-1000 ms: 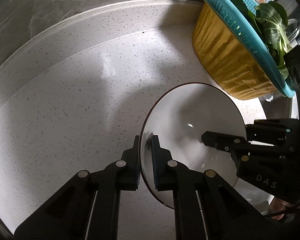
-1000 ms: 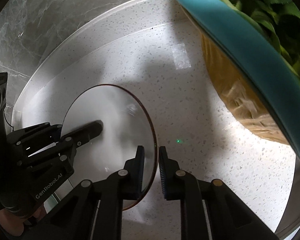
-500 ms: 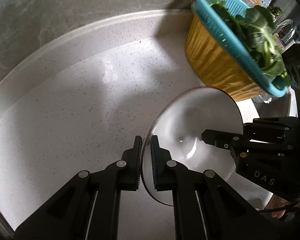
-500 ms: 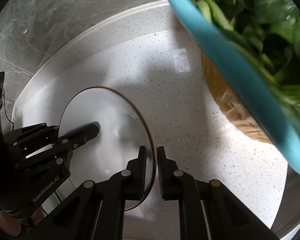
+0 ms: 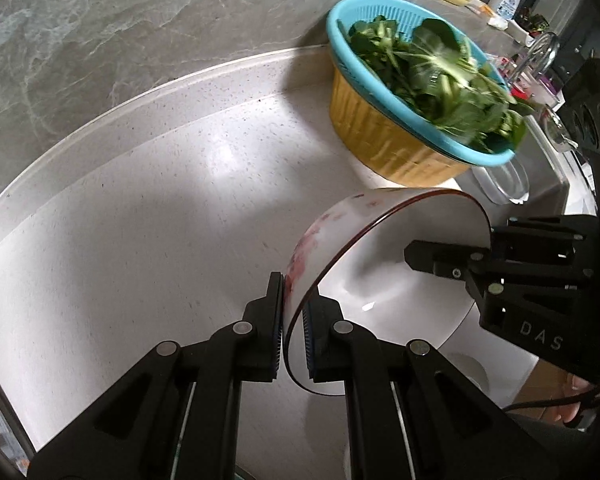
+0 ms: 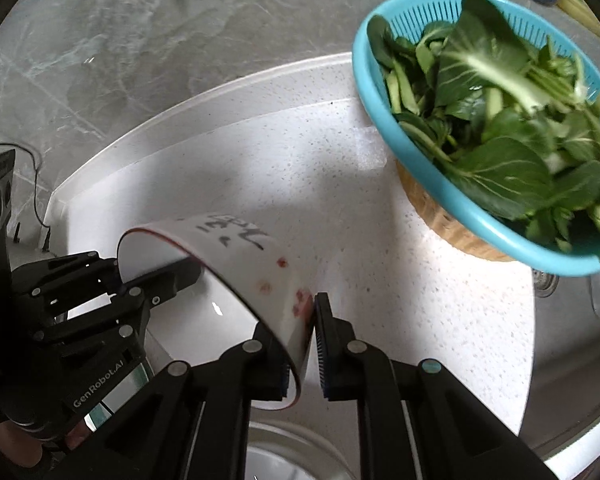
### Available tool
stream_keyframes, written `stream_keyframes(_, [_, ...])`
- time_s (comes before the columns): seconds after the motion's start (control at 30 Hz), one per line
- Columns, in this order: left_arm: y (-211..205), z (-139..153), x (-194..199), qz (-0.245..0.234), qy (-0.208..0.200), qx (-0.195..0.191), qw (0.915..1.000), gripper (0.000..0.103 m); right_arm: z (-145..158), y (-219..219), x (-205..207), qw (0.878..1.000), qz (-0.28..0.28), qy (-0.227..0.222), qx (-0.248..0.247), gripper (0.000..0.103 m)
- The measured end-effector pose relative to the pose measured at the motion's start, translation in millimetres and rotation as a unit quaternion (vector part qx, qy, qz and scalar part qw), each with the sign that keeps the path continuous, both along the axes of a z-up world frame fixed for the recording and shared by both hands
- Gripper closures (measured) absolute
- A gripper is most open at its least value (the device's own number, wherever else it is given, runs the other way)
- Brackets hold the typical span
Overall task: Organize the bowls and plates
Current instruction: 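Lift and carry the red-flowered bowl with both grippers into the nested bowls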
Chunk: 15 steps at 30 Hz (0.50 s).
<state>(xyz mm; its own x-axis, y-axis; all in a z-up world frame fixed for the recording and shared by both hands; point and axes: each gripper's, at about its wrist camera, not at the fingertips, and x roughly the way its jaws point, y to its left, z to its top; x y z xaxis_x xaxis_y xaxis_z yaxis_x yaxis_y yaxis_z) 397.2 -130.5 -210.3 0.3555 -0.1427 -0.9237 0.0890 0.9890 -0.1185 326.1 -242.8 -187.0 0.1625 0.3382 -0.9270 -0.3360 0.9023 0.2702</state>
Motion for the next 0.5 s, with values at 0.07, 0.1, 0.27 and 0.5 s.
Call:
stream_keyframes(0.07, [-4.5,8.1,-11.9,0.002,0.000,0.000,1.0000,0.096,6.2,-5.6,-4.4,1.000,0.004,-0.003,0.001,0.090])
stream_keyframes(0.1, [-5.9,10.6,-15.7,0.003,-0.001,0.000,1.0000,0.096,8.2,-9.8,-9.1,1.000,0.005,-0.003,0.003,0.090])
stream_keyframes(0.27, [-14.6,24.1,-40.1,0.007,0.004,-0.011,0.9999,0.096,15.2,-21.8,-21.2,1.000,0.014,0.002,0.013,0.090])
stream_keyframes(0.5, [-28.6,30.0,-73.0,0.009,0.015,-0.023,0.9996,0.096,25.5,-40.3,-45.7,0.999,0.029,0.017,0.016,0.090])
